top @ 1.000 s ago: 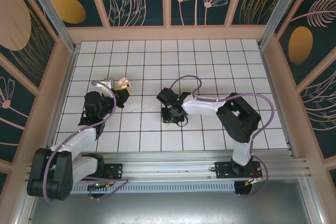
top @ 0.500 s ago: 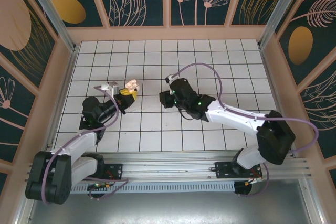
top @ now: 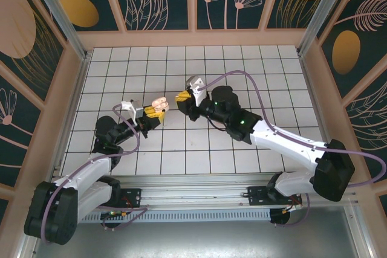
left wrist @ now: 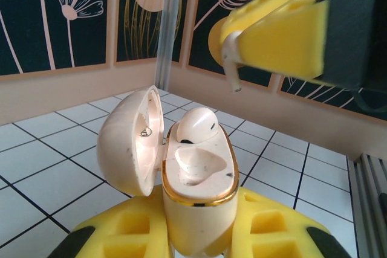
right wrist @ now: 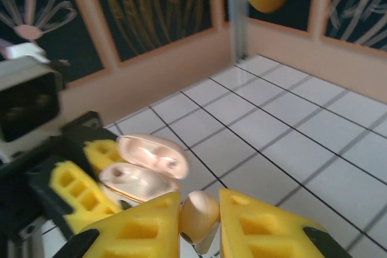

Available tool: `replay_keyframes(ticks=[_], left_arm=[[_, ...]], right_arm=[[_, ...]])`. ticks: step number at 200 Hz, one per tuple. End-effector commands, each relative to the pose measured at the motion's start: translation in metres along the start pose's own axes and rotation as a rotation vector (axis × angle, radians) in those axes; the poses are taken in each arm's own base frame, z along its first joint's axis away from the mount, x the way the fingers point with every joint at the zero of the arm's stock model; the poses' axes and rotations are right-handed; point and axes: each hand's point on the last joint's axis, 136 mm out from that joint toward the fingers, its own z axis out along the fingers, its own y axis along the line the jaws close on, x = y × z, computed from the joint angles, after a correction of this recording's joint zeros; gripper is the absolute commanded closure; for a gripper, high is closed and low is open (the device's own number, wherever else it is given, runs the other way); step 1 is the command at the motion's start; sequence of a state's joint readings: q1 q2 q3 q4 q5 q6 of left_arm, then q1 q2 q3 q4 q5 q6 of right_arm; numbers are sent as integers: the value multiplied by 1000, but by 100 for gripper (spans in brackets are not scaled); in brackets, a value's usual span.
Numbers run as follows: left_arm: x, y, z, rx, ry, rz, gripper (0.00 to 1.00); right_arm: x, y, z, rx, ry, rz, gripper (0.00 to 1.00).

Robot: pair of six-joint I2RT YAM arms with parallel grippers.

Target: Insert wireless bluetooth earbuds into charging case

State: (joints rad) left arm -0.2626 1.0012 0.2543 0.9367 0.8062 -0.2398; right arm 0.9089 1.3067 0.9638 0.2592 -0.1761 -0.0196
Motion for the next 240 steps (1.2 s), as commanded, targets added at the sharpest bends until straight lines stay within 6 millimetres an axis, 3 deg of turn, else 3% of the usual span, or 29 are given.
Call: replay_keyframes(ticks=[1,31,93,240], left_arm=[[-8,-9,3,45,-7,58,92],[-9,-12,5,59,-6,67,91],[-9,-14,7,74,3,61,91],[-20,-18,7,80,-14,72,91]], right_arm=[[-32,26,-3,-147,-94,-103,81],[-33,41,6,-219,-87,-131,81],[-28,52,26,-270,-60,-160,81],[3,54,46,-270,51,-189,82]])
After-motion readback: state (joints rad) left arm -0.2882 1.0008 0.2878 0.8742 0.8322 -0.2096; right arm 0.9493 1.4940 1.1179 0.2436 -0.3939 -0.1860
